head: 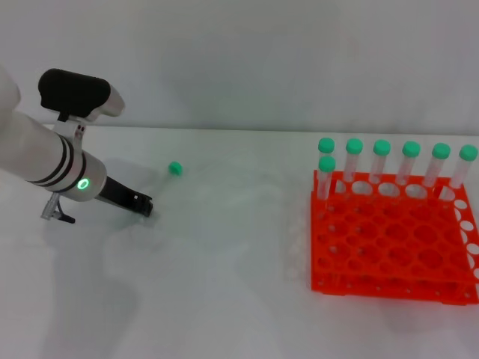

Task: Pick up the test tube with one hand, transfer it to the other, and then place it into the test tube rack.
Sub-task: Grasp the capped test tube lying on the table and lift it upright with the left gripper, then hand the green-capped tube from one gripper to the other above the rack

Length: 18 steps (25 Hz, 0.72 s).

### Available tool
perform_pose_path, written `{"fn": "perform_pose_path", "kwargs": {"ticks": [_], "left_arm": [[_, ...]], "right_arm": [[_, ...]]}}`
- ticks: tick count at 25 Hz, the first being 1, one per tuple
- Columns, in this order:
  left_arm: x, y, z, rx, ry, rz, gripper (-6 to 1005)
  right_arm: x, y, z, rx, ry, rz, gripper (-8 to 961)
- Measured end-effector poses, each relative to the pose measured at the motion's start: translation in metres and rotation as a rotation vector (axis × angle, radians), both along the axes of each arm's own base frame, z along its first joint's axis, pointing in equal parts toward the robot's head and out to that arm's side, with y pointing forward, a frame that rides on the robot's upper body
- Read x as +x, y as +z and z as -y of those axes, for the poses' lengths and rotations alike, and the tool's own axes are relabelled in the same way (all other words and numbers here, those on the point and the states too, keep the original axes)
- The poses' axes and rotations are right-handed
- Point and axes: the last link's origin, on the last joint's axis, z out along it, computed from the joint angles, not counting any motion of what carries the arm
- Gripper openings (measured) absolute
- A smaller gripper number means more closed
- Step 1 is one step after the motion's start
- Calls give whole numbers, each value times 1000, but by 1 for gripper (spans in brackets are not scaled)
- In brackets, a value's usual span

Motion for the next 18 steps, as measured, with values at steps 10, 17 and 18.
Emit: {"fn": "perform_pose_path", "kwargs": {"ticks": [10, 17, 18], "left_arm": [[22, 4, -22, 156, -200, 133, 200], [31, -9, -13, 372, -464, 305, 208], [30, -9, -9, 412, -493, 330, 210]], "right_arm": [[-1, 2, 0, 11, 2, -9, 869], [1, 7, -2, 10, 0, -92, 869], [1, 9, -2, -5, 3, -136, 869]]}}
